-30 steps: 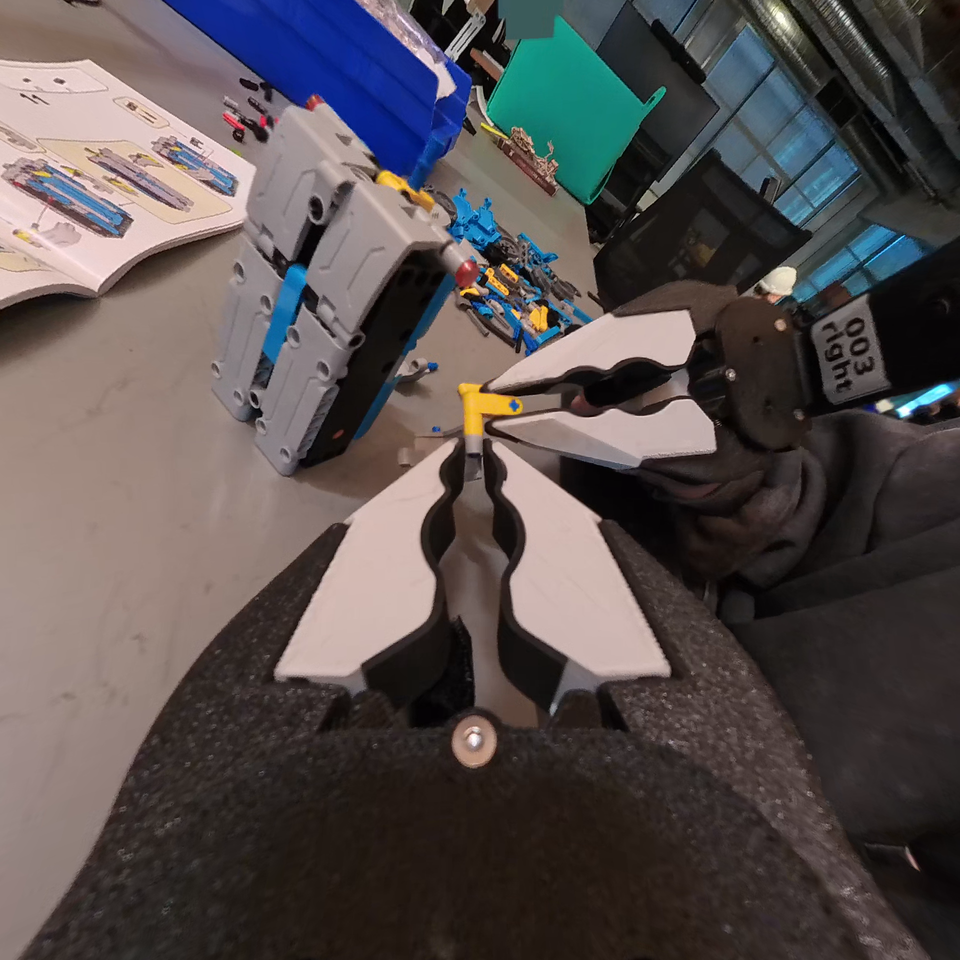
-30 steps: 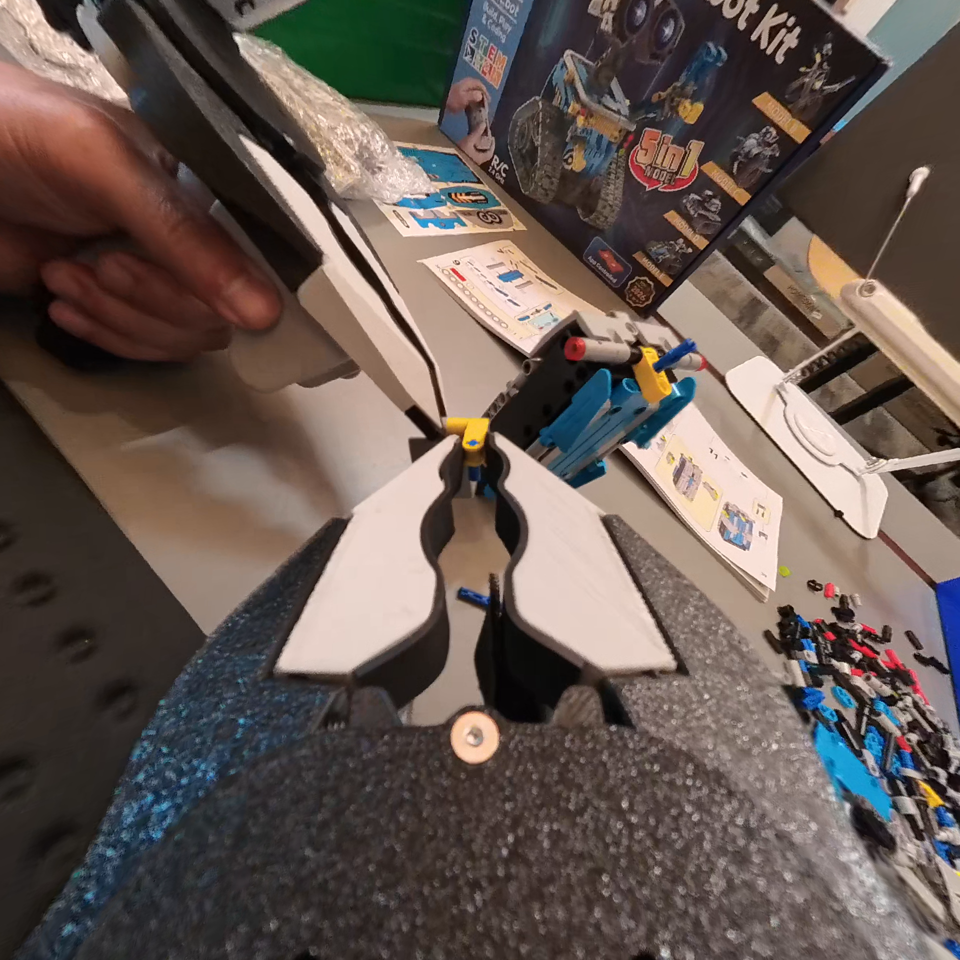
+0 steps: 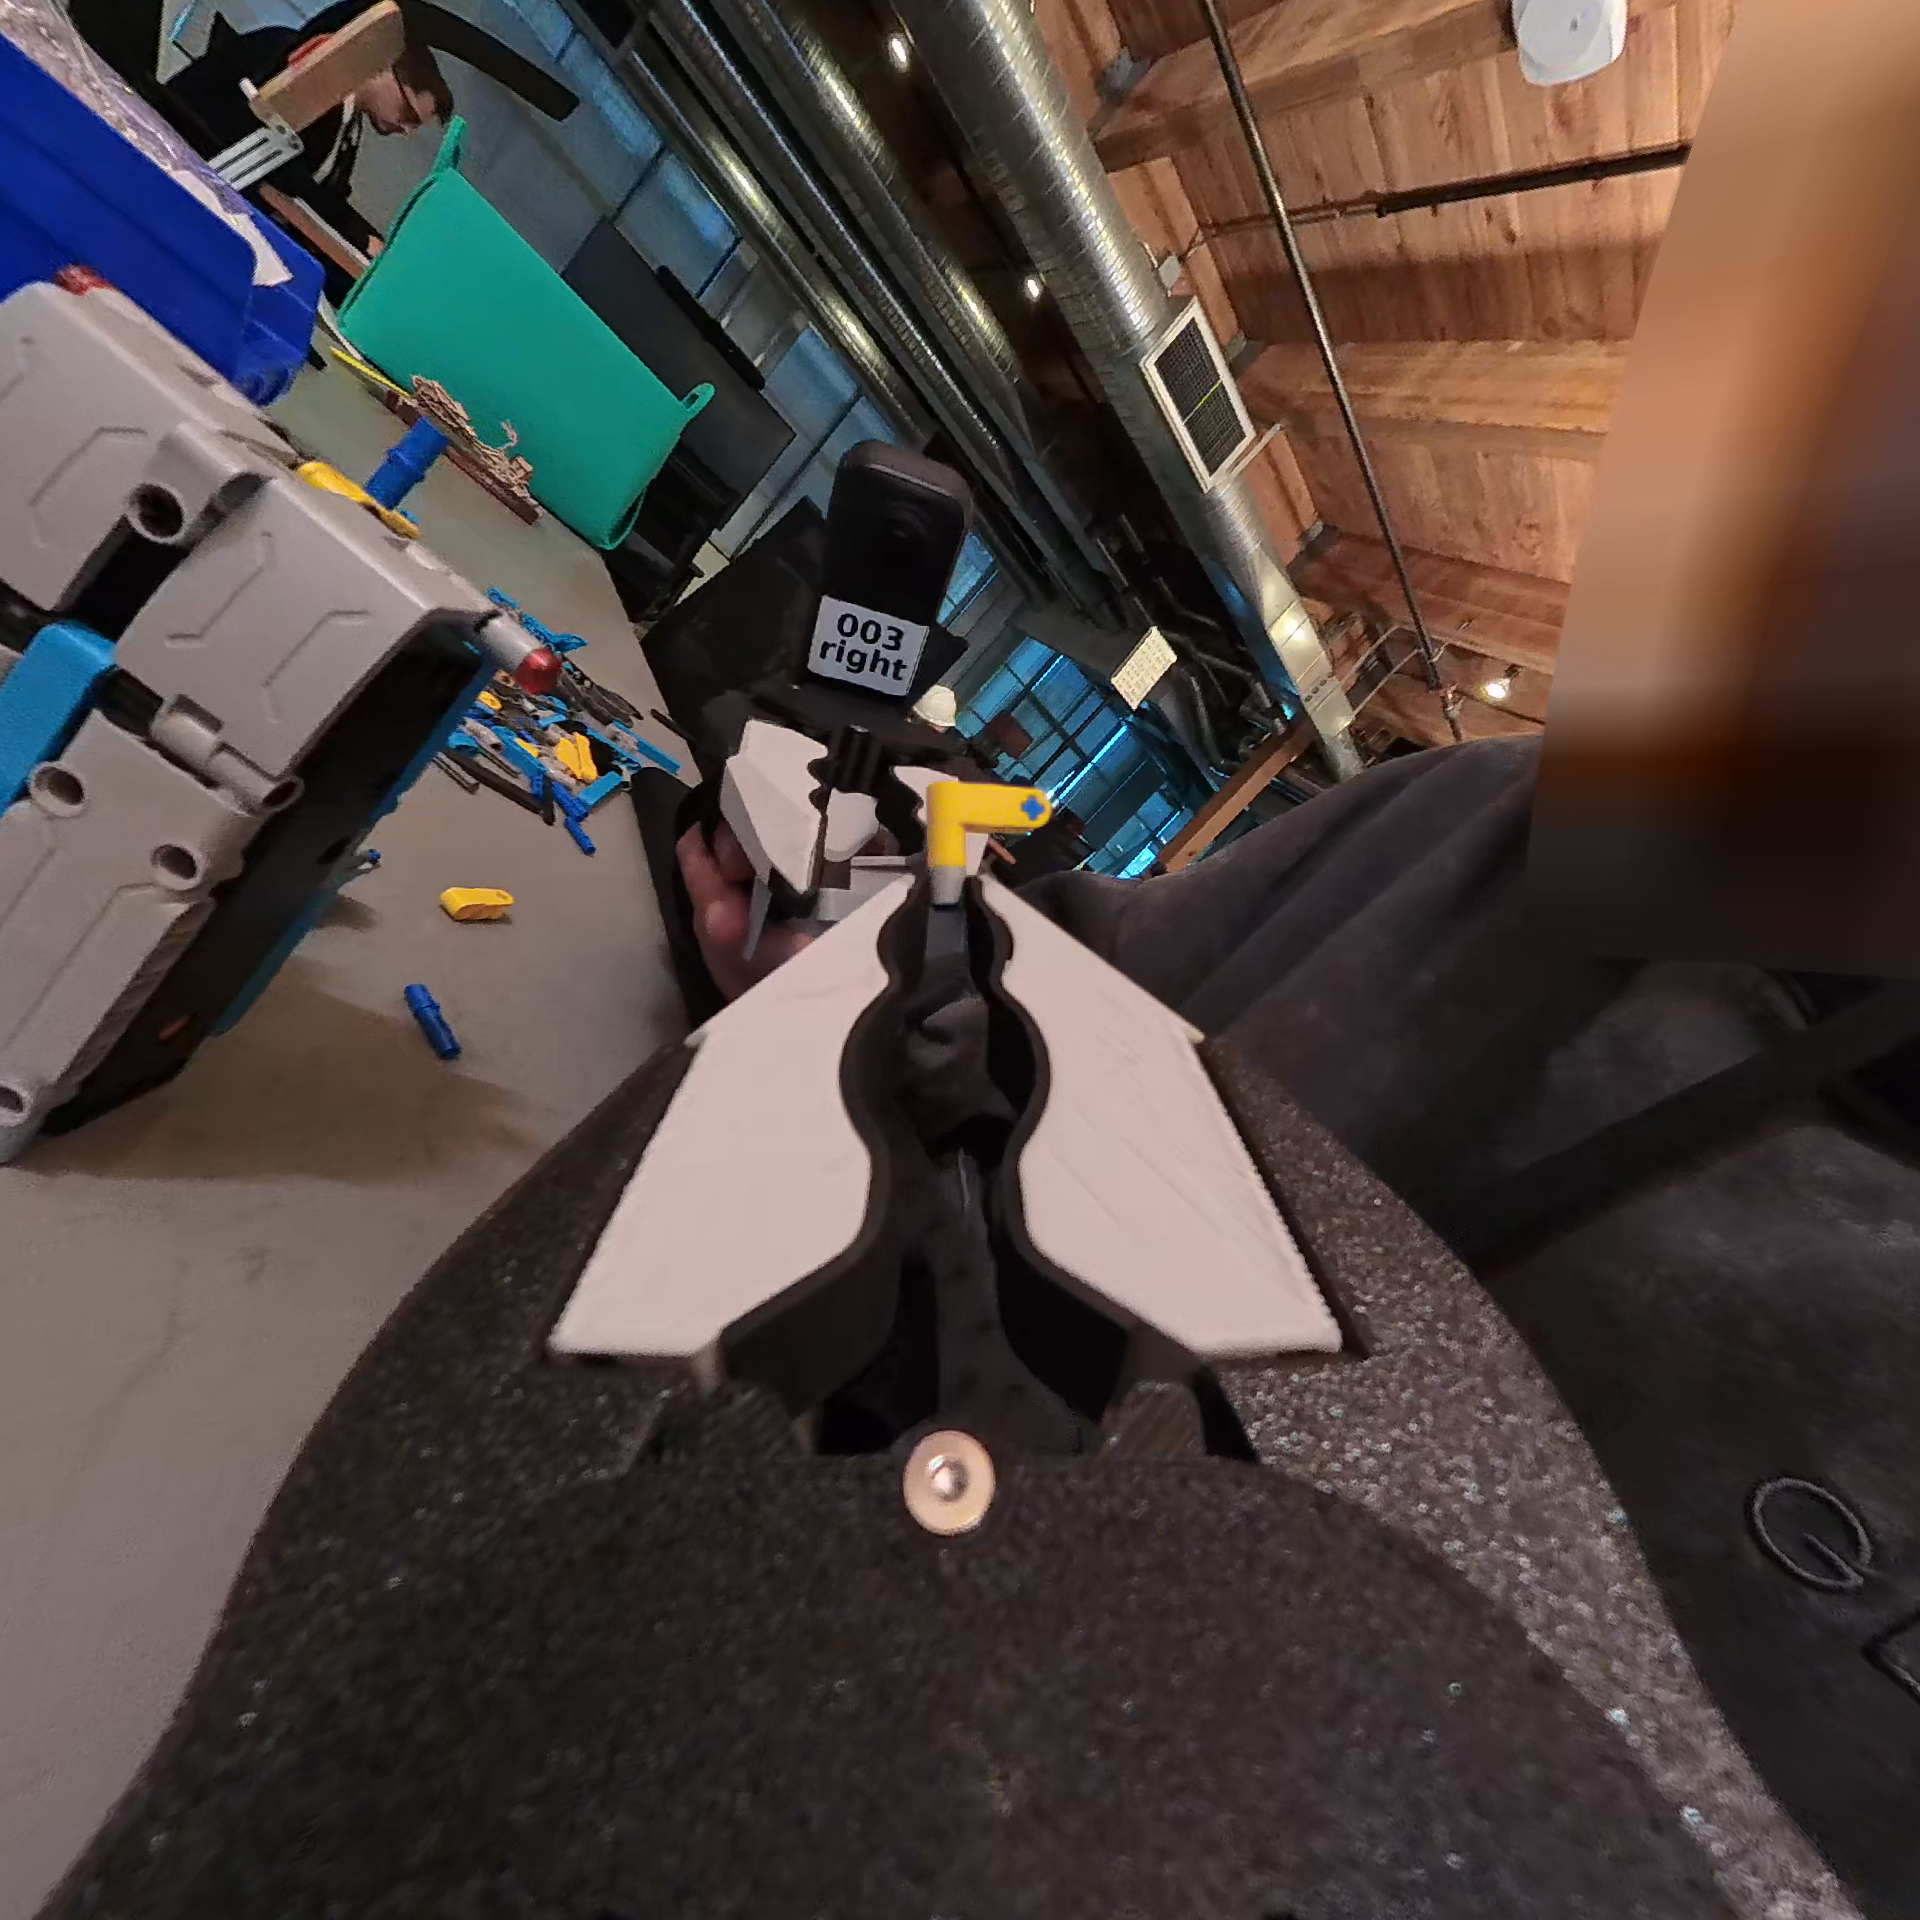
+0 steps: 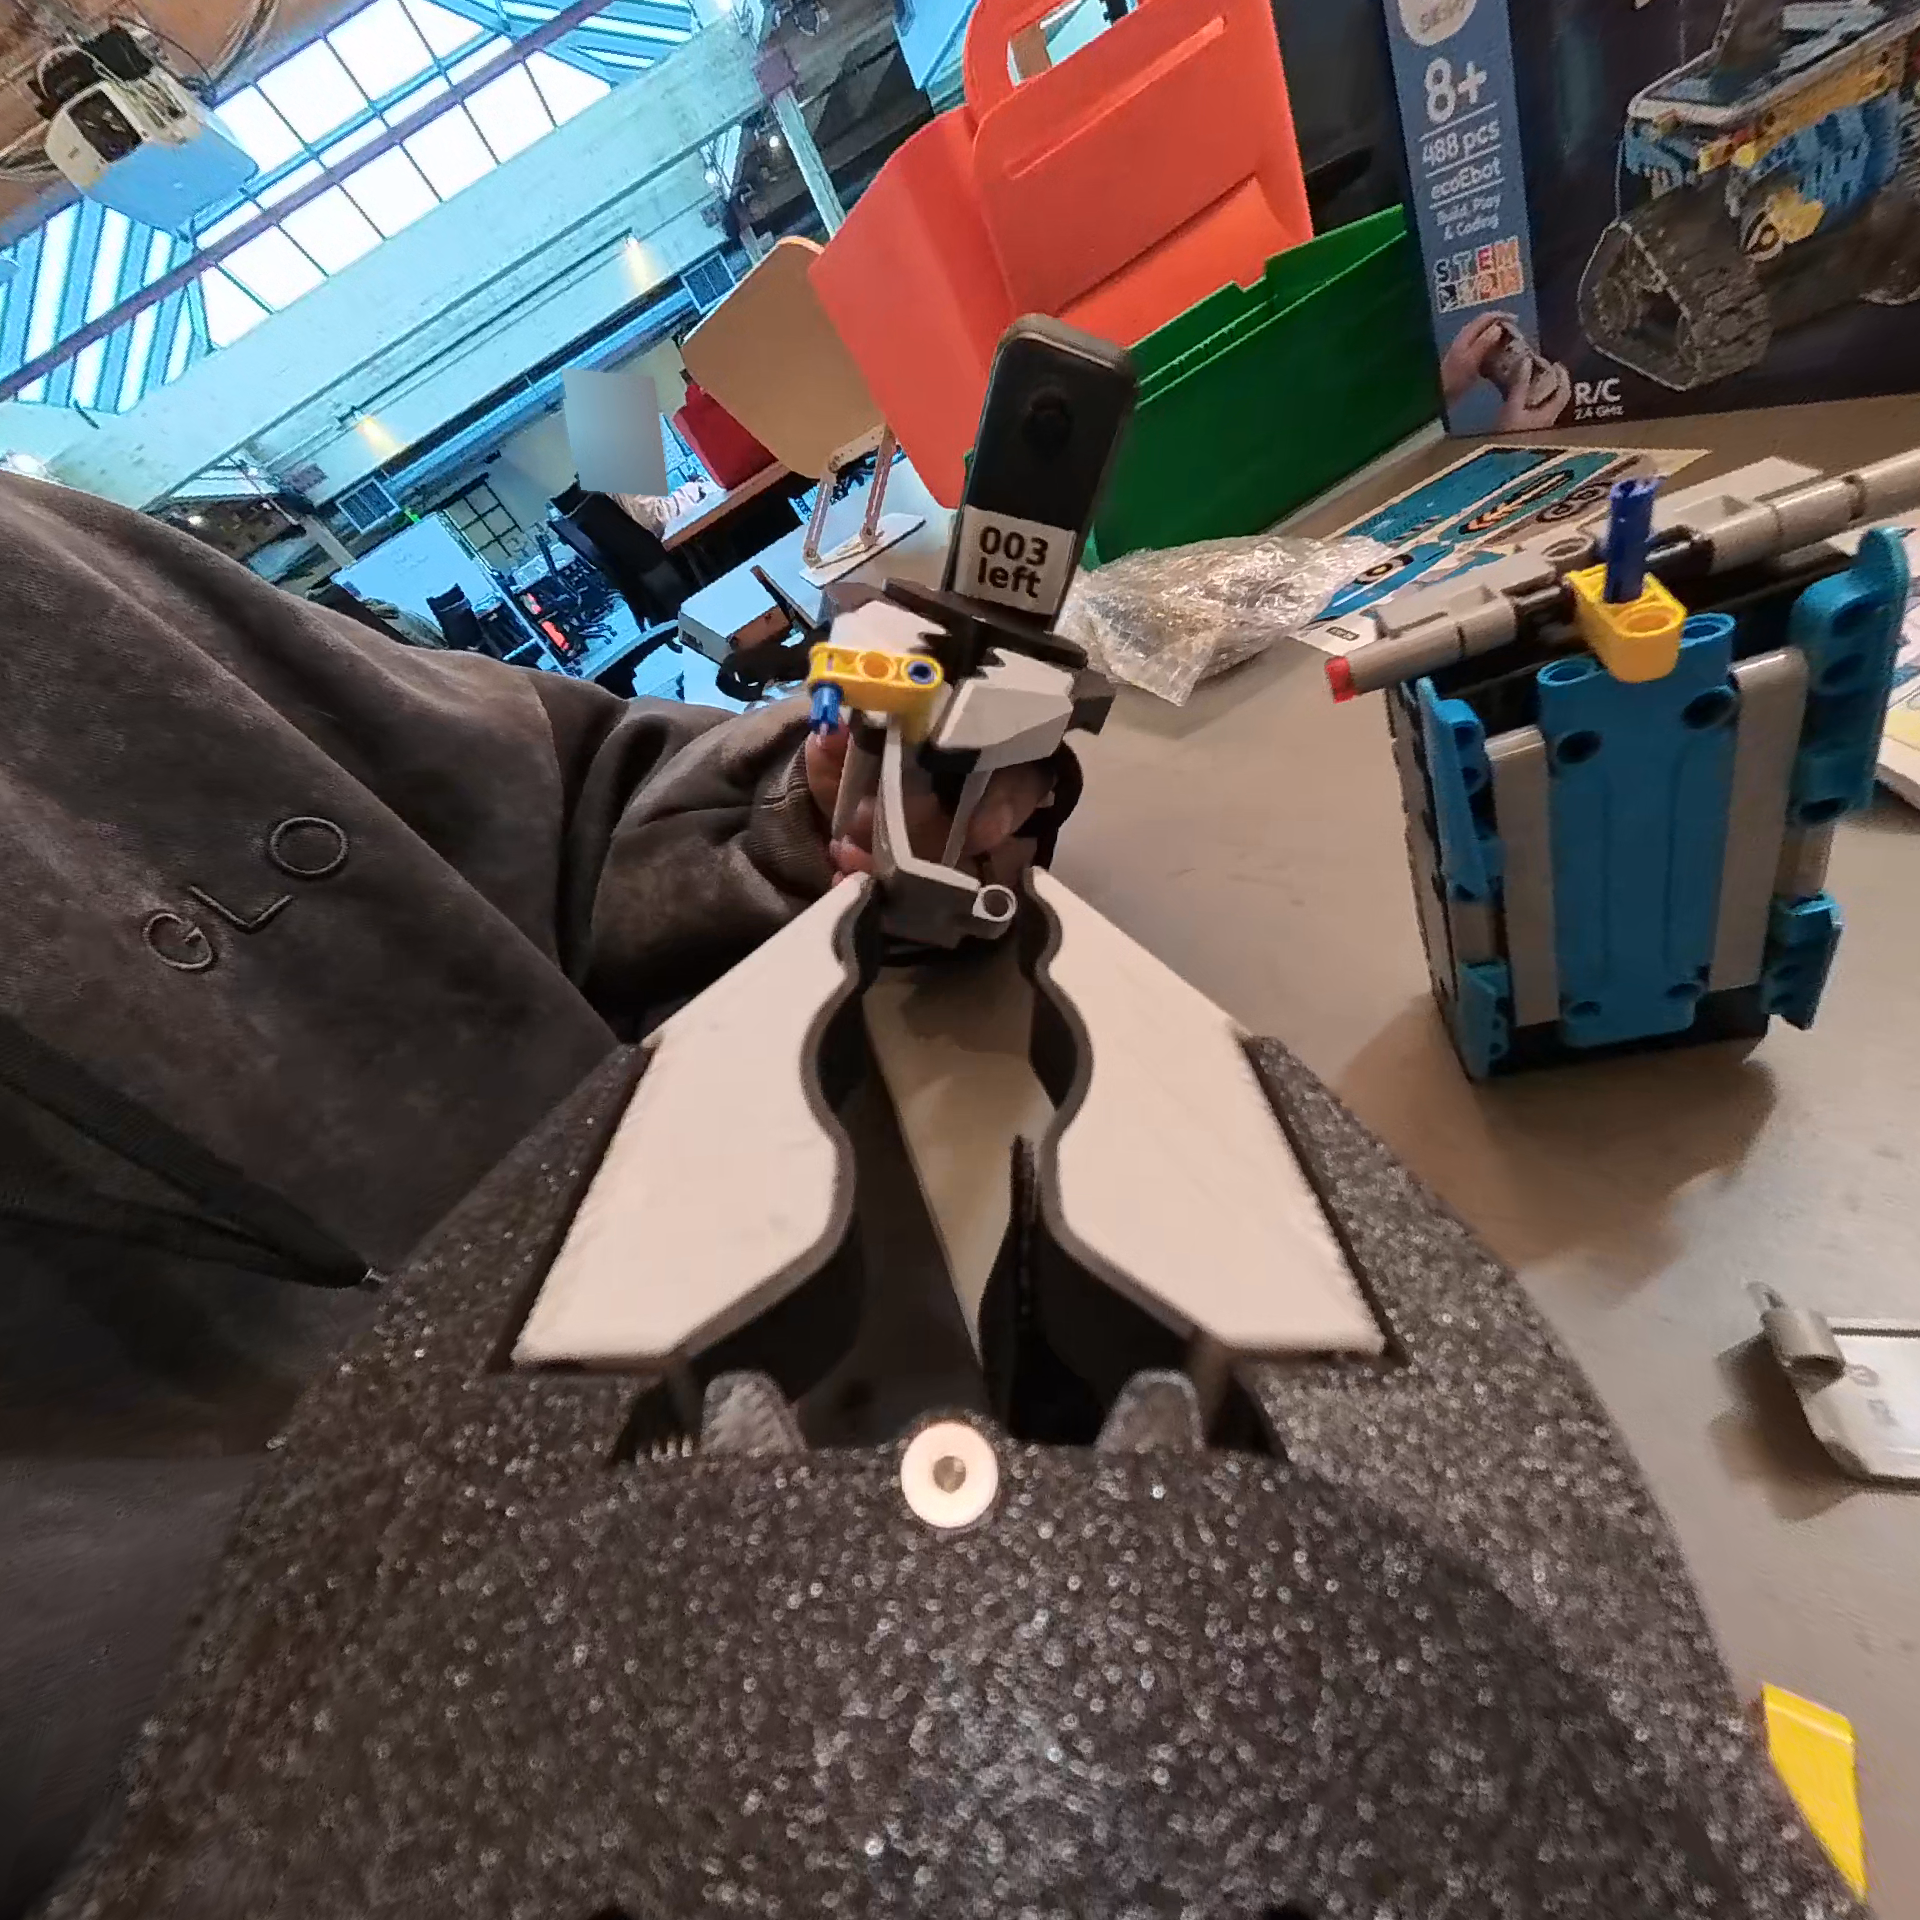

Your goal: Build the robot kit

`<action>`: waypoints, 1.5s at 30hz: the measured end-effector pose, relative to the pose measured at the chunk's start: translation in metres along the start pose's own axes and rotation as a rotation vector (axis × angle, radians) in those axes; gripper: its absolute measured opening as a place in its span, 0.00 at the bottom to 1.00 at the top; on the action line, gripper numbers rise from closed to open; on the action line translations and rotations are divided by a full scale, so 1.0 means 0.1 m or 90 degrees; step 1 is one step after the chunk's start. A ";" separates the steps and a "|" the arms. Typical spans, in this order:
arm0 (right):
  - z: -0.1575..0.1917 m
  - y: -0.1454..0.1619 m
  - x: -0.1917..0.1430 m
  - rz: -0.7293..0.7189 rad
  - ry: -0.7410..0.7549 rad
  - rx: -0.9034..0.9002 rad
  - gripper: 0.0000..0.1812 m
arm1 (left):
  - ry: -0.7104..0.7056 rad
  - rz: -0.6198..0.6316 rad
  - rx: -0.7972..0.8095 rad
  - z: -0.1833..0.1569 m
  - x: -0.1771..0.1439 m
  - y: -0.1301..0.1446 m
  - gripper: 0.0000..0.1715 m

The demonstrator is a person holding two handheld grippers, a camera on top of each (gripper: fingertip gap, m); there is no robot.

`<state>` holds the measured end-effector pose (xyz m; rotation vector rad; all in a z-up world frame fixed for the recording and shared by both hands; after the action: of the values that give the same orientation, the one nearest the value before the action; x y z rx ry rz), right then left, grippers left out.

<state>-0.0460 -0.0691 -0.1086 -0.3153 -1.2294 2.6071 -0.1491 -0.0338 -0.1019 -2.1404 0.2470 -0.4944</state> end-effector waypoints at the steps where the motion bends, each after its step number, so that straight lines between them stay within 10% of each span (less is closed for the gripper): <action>1: 0.00 0.00 0.00 0.000 -0.001 0.001 0.14 | 0.003 0.001 -0.003 0.01 -0.01 0.00 0.03; 45: -0.05 0.04 0.05 0.049 -0.086 0.108 0.14 | 0.042 0.014 -0.104 0.08 -0.04 0.03 0.16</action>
<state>-0.0501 -0.0665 -0.1155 -0.1600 -1.0443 2.8171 -0.1490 -0.0282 -0.1100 -2.2789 0.3585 -0.5497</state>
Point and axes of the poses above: each gripper's, where its closed fingertips meet, x out along the fingers, y out of its underside, z = x × y across the jaws, the point moved 5 cm from there along -x, back along the fingers, and after that the axes turned 12 degrees about x, right-handed, at the moved point
